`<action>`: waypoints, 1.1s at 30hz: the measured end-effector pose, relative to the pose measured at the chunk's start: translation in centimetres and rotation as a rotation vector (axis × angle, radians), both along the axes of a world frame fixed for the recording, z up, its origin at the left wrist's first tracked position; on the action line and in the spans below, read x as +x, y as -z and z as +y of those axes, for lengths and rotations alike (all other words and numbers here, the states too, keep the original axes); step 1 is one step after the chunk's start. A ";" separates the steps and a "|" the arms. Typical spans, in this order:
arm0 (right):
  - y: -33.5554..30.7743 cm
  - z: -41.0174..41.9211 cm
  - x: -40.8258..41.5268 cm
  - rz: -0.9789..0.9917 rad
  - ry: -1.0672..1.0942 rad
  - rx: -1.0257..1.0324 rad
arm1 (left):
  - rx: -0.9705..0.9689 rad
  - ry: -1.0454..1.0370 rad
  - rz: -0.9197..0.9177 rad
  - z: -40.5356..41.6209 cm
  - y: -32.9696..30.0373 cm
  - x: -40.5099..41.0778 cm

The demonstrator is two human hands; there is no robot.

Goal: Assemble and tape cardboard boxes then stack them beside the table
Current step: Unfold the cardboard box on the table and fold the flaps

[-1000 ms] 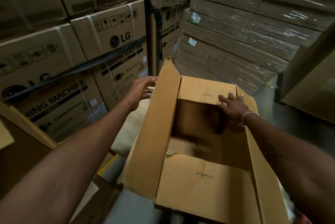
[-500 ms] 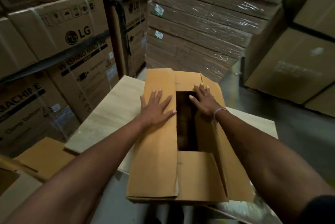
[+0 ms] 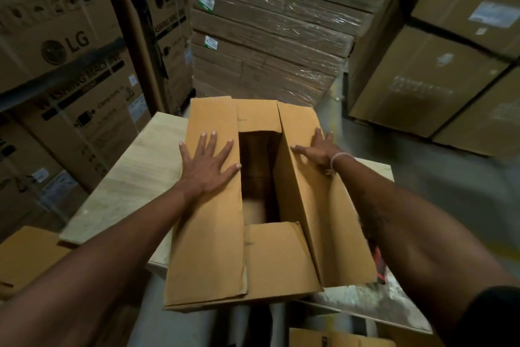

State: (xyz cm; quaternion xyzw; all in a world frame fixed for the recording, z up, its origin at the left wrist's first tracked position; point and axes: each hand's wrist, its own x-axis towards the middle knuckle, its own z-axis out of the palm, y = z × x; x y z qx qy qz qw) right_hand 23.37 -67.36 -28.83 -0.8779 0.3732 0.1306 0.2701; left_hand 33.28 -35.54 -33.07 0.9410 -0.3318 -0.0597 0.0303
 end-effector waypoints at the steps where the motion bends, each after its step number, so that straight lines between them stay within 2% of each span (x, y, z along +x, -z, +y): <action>1: -1.0 -0.5 0.5 0.022 0.019 -0.055 | 0.006 -0.002 0.002 0.0 0.0 0.0; 4: -5.6 -0.7 1.6 0.078 -0.035 -0.296 | 0.025 -0.005 -0.006 -0.1 0.1 0.0; 8: -11.7 2.6 3.6 -0.045 -0.190 -0.440 | 0.001 -0.001 -0.002 -0.2 0.1 0.1; 10: -13.9 5.6 4.5 -0.104 -0.306 -0.426 | -0.011 -0.006 0.010 -0.1 -0.2 0.1; 12: -14.8 8.9 4.7 -0.145 -0.358 -0.250 | -0.031 -0.016 0.035 0.0 -0.4 0.3; 14: -13.4 11.6 4.5 -0.079 -0.435 -0.141 | -0.046 -0.024 0.072 0.1 -0.8 0.3; 16: -9.6 12.7 4.2 0.025 -0.468 -0.116 | -0.045 -0.028 0.107 0.3 -1.1 0.4; 19: -2.8 13.2 2.7 0.056 -0.350 -0.085 | -0.052 -0.043 0.150 0.5 -1.4 0.3; 23: 1.8 14.4 0.1 -0.020 -0.379 -0.234 | 0.002 -0.061 0.169 0.6 -1.7 -0.5; 26: 2.6 13.9 -1.2 -0.093 -0.403 -0.291 | 0.034 -0.105 0.202 0.3 -2.2 -2.0; 33: 3.3 12.7 -3.9 -0.092 -0.528 -0.472 | 0.018 -0.199 0.257 -0.5 -1.4 -6.5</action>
